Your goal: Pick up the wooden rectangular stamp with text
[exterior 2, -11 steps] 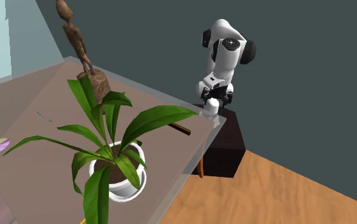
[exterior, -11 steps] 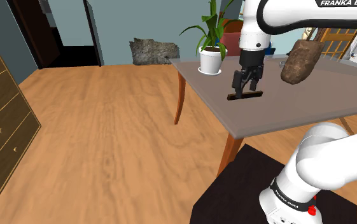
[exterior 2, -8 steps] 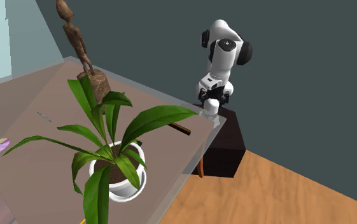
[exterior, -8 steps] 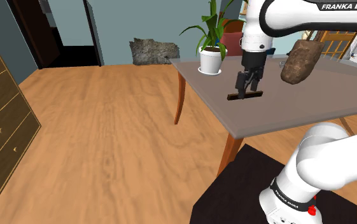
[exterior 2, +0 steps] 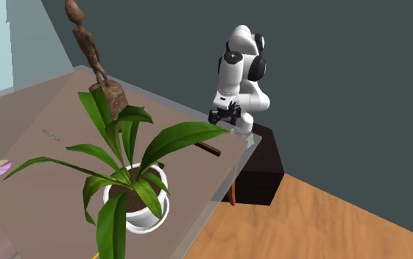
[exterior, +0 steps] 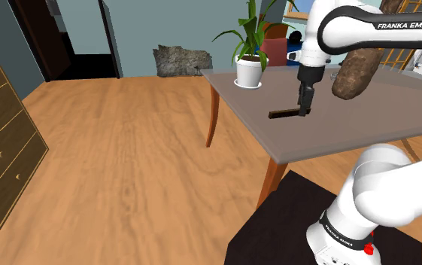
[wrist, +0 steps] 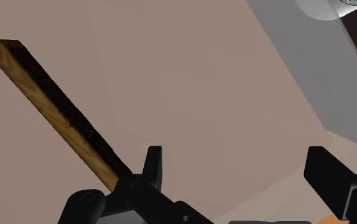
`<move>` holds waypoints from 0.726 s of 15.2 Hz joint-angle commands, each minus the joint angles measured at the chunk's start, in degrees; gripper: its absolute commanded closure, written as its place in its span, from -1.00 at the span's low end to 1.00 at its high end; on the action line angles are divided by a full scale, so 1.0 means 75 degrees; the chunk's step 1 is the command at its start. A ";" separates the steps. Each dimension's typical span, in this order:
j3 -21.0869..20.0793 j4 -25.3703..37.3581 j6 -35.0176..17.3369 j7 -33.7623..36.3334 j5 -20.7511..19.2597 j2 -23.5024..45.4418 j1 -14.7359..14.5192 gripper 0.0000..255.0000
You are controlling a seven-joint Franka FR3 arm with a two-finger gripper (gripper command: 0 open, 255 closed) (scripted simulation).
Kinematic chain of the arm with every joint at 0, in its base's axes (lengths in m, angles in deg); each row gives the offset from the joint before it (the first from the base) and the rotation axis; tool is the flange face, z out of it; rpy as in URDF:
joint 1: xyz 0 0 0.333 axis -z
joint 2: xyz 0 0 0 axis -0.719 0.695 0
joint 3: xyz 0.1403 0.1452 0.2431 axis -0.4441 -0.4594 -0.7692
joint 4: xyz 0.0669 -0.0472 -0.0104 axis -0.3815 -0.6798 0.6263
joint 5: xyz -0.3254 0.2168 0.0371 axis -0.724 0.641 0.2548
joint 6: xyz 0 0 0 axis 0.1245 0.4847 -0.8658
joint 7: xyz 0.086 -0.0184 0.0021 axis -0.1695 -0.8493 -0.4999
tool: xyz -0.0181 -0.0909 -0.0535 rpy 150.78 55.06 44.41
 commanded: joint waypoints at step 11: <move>0.3074 0.0864 -0.1741 -0.5507 -0.1039 0.1570 -0.1682 -1.00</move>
